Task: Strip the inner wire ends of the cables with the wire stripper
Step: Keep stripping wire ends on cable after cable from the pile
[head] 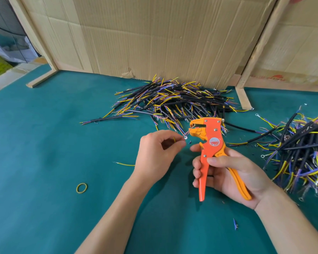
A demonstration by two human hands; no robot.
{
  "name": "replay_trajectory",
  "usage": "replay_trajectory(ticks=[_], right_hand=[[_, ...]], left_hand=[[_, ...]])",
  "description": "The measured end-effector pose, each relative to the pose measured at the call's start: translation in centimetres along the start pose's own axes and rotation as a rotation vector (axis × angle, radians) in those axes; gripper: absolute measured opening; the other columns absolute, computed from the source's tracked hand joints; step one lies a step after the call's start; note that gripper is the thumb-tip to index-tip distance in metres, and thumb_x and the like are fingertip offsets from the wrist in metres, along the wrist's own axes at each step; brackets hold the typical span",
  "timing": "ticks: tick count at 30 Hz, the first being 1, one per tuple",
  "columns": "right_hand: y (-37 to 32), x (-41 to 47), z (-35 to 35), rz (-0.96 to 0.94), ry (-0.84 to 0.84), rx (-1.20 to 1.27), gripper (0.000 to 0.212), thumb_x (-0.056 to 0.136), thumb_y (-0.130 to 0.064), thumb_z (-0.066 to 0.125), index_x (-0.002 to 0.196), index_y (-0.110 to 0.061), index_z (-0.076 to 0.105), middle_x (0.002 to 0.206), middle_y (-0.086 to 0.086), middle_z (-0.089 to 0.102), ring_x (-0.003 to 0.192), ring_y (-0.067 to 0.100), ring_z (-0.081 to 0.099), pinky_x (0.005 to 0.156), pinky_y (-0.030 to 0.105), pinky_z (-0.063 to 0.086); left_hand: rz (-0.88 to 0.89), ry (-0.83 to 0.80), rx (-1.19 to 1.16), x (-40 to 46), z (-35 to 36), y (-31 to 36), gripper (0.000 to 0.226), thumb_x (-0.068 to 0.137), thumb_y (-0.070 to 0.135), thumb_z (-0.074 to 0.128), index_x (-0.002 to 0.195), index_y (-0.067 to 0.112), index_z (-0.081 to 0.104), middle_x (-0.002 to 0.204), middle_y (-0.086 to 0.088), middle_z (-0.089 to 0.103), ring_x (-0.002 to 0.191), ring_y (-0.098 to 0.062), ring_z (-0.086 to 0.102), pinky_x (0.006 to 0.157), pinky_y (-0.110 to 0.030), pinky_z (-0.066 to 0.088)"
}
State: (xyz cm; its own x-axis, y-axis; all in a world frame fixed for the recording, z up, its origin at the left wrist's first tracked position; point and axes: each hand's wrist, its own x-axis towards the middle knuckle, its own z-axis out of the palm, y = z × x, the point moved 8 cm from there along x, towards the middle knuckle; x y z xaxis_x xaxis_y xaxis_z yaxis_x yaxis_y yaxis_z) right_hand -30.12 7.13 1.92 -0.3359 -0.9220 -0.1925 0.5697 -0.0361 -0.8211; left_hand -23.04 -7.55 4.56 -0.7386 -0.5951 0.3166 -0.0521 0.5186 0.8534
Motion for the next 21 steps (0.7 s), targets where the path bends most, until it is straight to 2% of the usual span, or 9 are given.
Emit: replay_trajectory(ticks=[3,5,8,11,17,21], right_hand=[[-0.1,-0.1,-0.1,-0.001,0.002,-0.001,0.055,0.076,-0.009,0.076,0.128,0.003,0.061,0.093,0.026,0.059,0.079,0.039,0.061,0.075,0.052,0.055],[-0.1,-0.3,0.0,-0.003,-0.019,-0.016,0.055,0.077,-0.007,0.074,0.128,0.003,0.060,0.094,0.025,0.058,0.079,0.039,0.060,0.075,0.052,0.055],[-0.1,-0.4,0.3,0.000,-0.049,-0.048,0.053,0.076,-0.003,0.072,0.127,0.002,0.061,0.093,0.026,0.058,0.079,0.039,0.060,0.074,0.052,0.055],[-0.1,-0.5,0.3,-0.006,-0.055,-0.059,0.051,0.075,-0.002,0.073,0.125,0.001,0.062,0.093,0.025,0.058,0.078,0.038,0.059,0.073,0.053,0.055],[-0.1,-0.5,0.4,-0.012,-0.058,-0.075,0.047,0.075,-0.001,0.074,0.120,0.000,0.065,0.090,0.023,0.058,0.076,0.037,0.060,0.070,0.051,0.055],[0.0,-0.6,0.5,0.003,-0.078,-0.086,0.046,0.074,0.000,0.075,0.119,-0.001,0.066,0.089,0.023,0.058,0.075,0.036,0.059,0.070,0.051,0.055]], left_hand=[[-0.022,0.079,-0.042,0.1,-0.6,-0.4,0.009,0.090,0.017,0.074,0.084,0.023,0.078,0.066,0.013,0.069,0.059,0.000,0.062,0.059,-0.010,0.041],[-0.001,0.123,-0.017,0.1,-0.9,-0.3,0.011,0.093,0.017,0.070,0.090,0.022,0.079,0.069,0.008,0.069,0.063,-0.005,0.065,0.062,-0.015,0.044],[0.078,0.156,0.073,0.1,-1.1,0.3,0.013,0.096,0.016,0.067,0.098,0.019,0.080,0.071,0.010,0.060,0.064,-0.008,0.056,0.062,-0.016,0.040],[0.131,0.166,0.123,0.1,-1.1,0.9,0.014,0.096,0.013,0.066,0.101,0.017,0.079,0.072,0.008,0.056,0.064,-0.007,0.049,0.060,-0.011,0.034],[0.175,0.122,0.138,0.0,-0.7,1.3,0.016,0.096,0.008,0.064,0.101,0.015,0.078,0.077,-0.001,0.059,0.069,-0.016,0.050,0.060,-0.016,0.036],[0.188,0.099,0.150,-0.1,-0.5,1.5,0.022,0.097,0.002,0.060,0.103,0.014,0.076,0.080,0.003,0.057,0.070,-0.004,0.050,0.062,-0.010,0.033]])
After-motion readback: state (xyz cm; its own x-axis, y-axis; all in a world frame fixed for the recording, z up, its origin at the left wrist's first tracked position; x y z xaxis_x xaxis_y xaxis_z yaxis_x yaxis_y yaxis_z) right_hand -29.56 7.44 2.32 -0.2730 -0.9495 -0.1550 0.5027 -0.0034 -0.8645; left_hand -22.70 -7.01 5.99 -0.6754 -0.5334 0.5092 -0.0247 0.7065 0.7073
